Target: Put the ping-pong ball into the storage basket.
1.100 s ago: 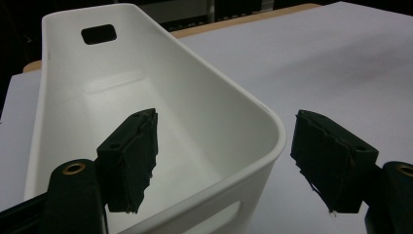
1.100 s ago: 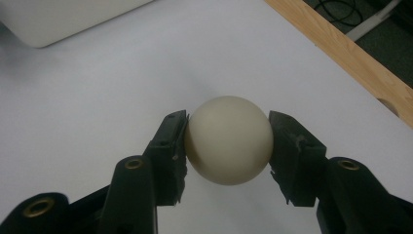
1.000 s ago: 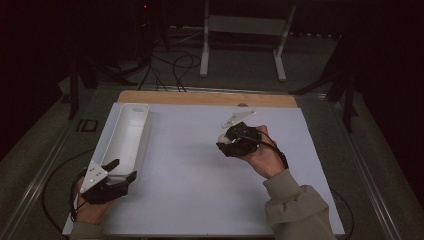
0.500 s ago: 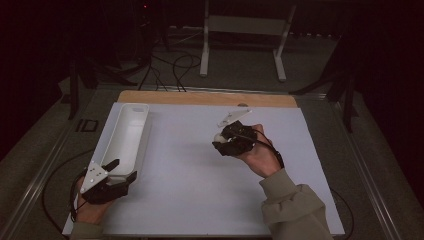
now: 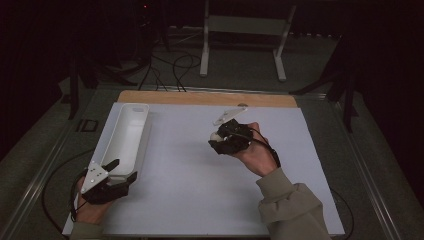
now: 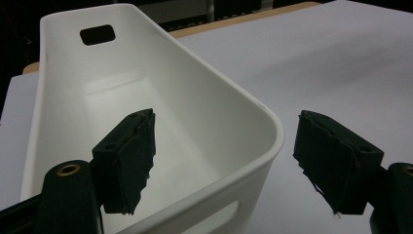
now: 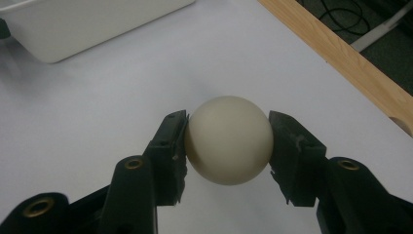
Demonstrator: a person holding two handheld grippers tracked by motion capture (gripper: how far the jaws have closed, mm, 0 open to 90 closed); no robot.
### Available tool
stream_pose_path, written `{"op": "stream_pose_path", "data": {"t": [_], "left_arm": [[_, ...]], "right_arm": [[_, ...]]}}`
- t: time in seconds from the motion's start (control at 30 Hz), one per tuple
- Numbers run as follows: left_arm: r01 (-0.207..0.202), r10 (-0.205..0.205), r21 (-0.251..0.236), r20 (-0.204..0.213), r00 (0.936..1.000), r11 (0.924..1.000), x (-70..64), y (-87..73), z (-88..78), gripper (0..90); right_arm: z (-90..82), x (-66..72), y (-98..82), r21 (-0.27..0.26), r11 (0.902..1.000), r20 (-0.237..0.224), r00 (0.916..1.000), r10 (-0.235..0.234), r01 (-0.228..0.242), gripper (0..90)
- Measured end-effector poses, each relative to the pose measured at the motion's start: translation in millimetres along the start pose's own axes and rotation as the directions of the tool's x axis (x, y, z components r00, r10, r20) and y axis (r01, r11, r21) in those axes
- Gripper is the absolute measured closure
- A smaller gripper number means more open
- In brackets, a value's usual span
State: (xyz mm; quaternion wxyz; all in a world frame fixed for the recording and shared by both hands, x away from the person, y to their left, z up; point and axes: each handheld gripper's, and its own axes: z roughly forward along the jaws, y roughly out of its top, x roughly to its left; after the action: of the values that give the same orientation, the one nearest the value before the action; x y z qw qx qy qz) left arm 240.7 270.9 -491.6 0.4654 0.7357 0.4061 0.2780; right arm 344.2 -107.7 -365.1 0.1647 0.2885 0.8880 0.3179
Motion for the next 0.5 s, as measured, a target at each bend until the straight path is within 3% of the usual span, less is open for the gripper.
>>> {"op": "stream_pose_path", "data": {"t": [0.5], "left_arm": [[0.0,0.0,0.001,0.01,0.9999,1.0,-0.4,0.0,0.6,20.4]], "right_arm": [[7.1,3.9,6.8,0.01,0.9998,-0.008,0.9999,-0.015,0.015,50.5]]}}
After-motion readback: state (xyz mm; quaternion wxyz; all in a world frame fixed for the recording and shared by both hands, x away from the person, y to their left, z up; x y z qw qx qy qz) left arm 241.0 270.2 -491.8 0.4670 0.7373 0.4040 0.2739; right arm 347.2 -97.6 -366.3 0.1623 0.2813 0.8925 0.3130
